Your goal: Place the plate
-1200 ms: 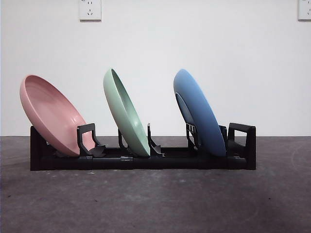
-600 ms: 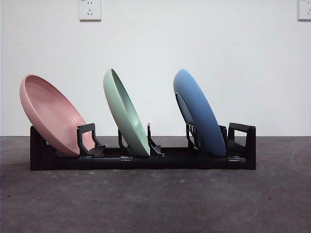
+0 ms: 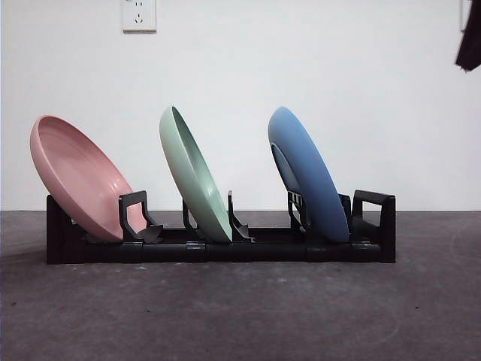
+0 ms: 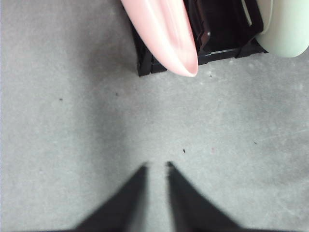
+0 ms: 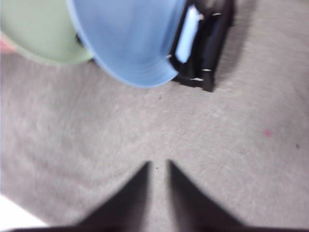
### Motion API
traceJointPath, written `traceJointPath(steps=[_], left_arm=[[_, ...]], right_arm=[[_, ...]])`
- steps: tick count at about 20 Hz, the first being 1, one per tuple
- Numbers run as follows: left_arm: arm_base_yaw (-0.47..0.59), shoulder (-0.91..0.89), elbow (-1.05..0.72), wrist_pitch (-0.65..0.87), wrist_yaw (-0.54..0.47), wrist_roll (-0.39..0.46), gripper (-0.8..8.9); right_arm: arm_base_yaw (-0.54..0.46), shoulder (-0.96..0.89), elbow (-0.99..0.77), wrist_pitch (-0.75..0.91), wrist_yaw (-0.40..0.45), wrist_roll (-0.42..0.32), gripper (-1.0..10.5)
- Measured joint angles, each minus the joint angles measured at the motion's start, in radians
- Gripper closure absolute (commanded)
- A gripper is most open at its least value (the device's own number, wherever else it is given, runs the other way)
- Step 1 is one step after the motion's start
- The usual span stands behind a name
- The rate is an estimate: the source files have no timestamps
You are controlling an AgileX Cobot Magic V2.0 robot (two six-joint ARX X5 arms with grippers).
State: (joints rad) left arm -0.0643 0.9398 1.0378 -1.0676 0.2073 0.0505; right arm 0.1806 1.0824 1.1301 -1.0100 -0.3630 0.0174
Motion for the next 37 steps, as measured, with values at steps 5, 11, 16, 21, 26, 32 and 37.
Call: traceJointPath(steps=[5,11,16,21,26,32,37], left_arm=[[0.0,0.0,0.001,0.011,0.0,0.007,4.67],[0.0,-0.004,0.001,0.038,0.0,0.007,4.69],[0.0,-0.006,0.001,0.043,0.0,0.007,4.69],[0.0,-0.006,0.001,0.045,0.0,0.007,4.69],[0.0,-0.006,0.001,0.054,0.0,0.006,4.69],[0.0,-0.006,0.001,0.054,0.0,0.006,4.69],[0.0,-0.006,0.001,0.054,0.0,0.006,4.69]], right_arm=[[0.017,0.0,0.0,0.015,0.0,-0.005,5.5],[0.05,0.059,0.097,0.035,-0.04,0.154,5.6],[0.064,0.299,0.352,0.027,-0.211,0.247,5.9],[0.108,0.514,0.539,0.054,-0.21,0.25,6.1],[0.152,0.663,0.592,0.135,-0.182,0.248,6.2],[0.174,0.734,0.592,0.137,-0.179,0.241,7.3],[0.197,0.734,0.592,0.143,-0.179,0.223,8.5]])
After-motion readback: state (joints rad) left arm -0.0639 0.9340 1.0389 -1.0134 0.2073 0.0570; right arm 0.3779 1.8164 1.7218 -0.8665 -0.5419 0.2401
